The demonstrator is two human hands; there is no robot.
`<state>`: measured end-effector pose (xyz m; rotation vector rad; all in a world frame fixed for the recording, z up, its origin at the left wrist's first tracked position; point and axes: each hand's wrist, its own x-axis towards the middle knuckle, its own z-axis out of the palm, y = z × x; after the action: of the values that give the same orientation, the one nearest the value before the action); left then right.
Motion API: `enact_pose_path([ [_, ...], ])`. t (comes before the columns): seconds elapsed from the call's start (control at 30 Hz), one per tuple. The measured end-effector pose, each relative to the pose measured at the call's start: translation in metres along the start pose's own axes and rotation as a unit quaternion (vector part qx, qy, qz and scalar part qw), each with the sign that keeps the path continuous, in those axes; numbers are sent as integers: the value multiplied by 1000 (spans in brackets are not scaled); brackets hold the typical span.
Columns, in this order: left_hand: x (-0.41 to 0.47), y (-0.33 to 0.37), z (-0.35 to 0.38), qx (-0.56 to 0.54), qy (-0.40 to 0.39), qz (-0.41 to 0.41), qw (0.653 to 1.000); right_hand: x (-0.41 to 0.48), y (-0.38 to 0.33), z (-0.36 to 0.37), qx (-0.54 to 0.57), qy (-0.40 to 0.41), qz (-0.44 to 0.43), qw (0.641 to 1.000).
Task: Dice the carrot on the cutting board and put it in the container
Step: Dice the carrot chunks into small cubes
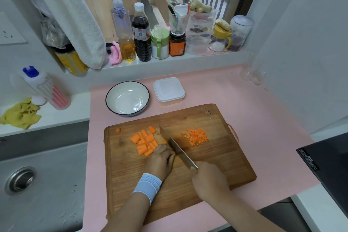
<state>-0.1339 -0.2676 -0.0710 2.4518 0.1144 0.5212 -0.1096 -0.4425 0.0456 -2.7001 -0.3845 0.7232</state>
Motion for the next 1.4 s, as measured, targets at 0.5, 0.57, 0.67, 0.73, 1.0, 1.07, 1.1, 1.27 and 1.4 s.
enact_pose_path([
  [0.5,0,0,-1,-11,0,-1,1000,24,-5,-7,66,-57,10,996],
  [0.57,0,-1,0,-11,2,-5,1000,26,-2,-8,76,-63,12,995],
  [0.67,1,-5,2,-7,6,-11,1000,30,3,-12,114,-82,16,990],
  [0.73,4,-6,2,-3,9,-13,1000,32,6,-18,130,-83,14,988],
  [1.0,37,19,19,-2,-21,-69,997,52,30,-45,98,-42,1,994],
  [1.07,47,30,23,-42,-26,-119,992,56,37,-53,90,-31,-8,995],
  [1.1,51,36,23,-64,-15,-151,986,59,41,-55,85,-31,-12,996],
  [1.27,63,35,5,-106,120,-329,931,69,59,-70,-12,24,-72,997],
  [1.4,73,19,-26,-132,204,-402,883,70,71,-80,-123,87,-166,975],
])
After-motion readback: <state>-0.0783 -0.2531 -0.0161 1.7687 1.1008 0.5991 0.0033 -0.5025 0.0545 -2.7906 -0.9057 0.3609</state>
